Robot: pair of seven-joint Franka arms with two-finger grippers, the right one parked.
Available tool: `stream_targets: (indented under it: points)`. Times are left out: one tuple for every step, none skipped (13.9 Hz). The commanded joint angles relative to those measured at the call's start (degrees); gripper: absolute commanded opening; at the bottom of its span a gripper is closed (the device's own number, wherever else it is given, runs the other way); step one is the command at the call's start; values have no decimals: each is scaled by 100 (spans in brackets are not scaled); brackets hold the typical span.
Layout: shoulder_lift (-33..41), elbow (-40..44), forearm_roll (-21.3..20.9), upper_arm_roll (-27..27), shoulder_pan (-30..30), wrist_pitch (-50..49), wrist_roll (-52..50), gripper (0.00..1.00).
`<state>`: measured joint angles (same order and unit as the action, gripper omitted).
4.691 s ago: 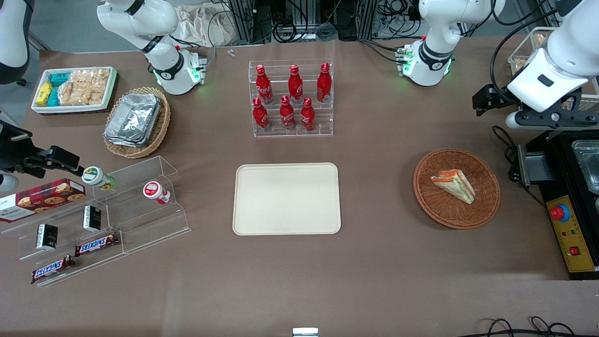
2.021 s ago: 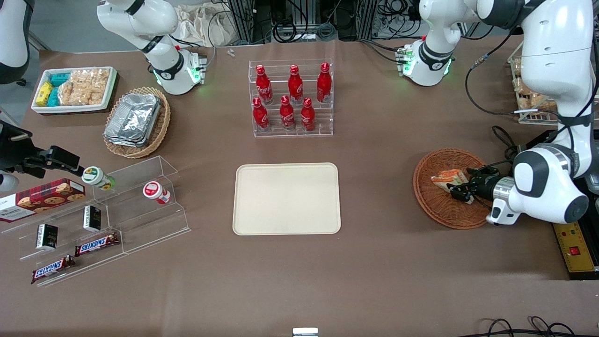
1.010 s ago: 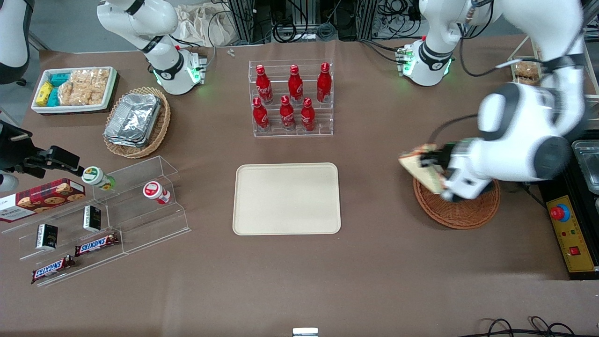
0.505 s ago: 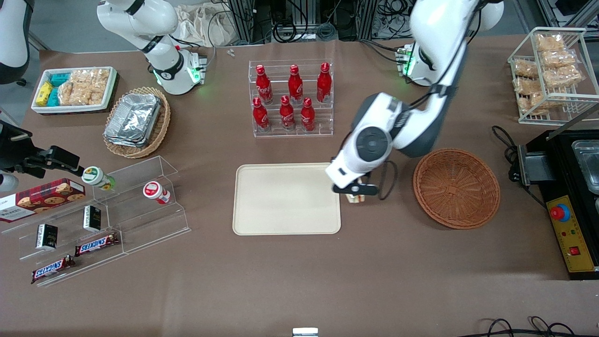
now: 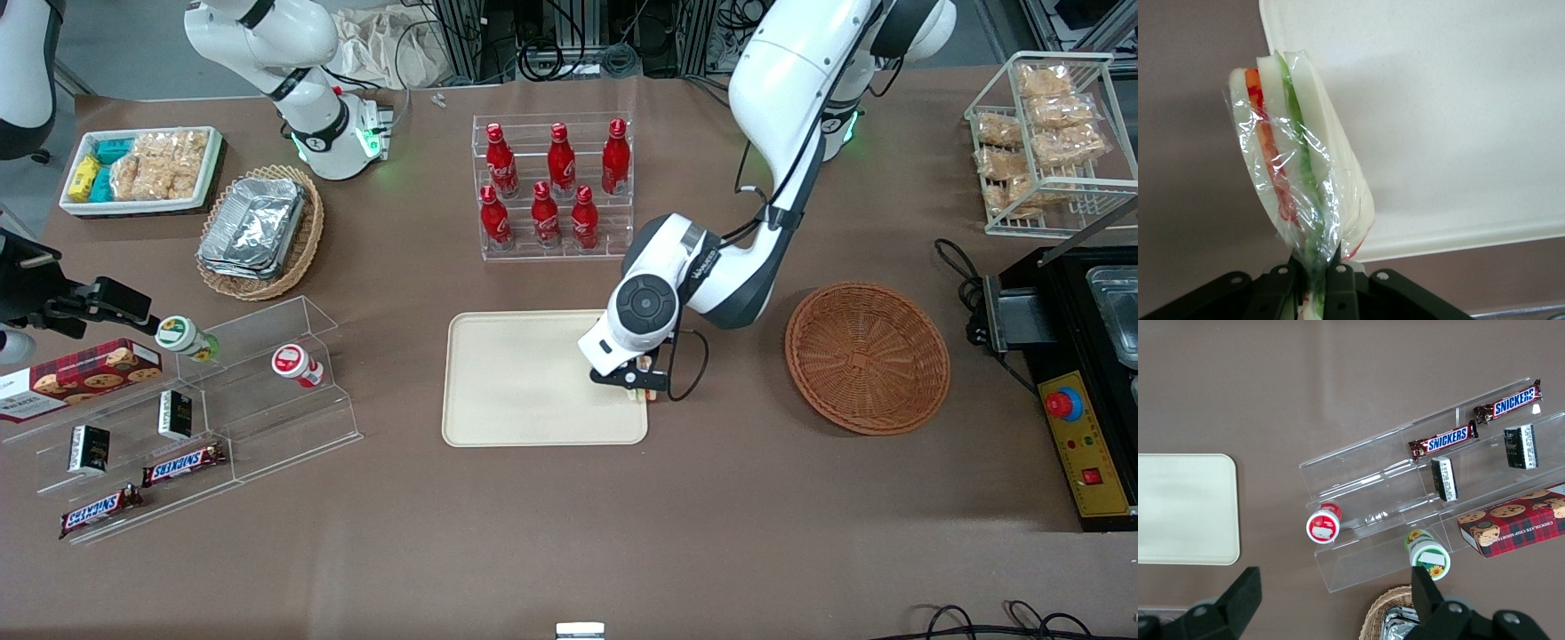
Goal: Place sandwich from basket to tray
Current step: 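Lower the sandwich onto the cream tray and open the left gripper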
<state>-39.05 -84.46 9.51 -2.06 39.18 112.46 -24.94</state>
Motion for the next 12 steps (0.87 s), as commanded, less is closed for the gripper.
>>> stream_targets:
  points:
    - [-190, 246, -90, -84, 168, 187, -150, 26]
    - [-269, 246, -116, -93, 255, 319, -439, 91]
    - [-339, 246, -151, -102, 352, 520, -668, 100]
    - [-366, 229, -265, -102, 405, 749, -827, 100]
    - [-366, 220, -335, -102, 414, 829, -959, 100]
    - [-349, 220, -336, -102, 415, 830, -995, 100]
    - [-331, 220, -336, -102, 406, 830, -1004, 100]
    - [-305, 211, -336, -111, 406, 821, -996, 100]
    - [-270, 202, -345, -128, 397, 795, -996, 100]
    - [-165, 194, -345, -137, 362, 777, -987, 100]
    - [-77, 185, -345, -146, 353, 751, -978, 100]
    - [46, 185, -336, -163, 344, 603, -978, 100]
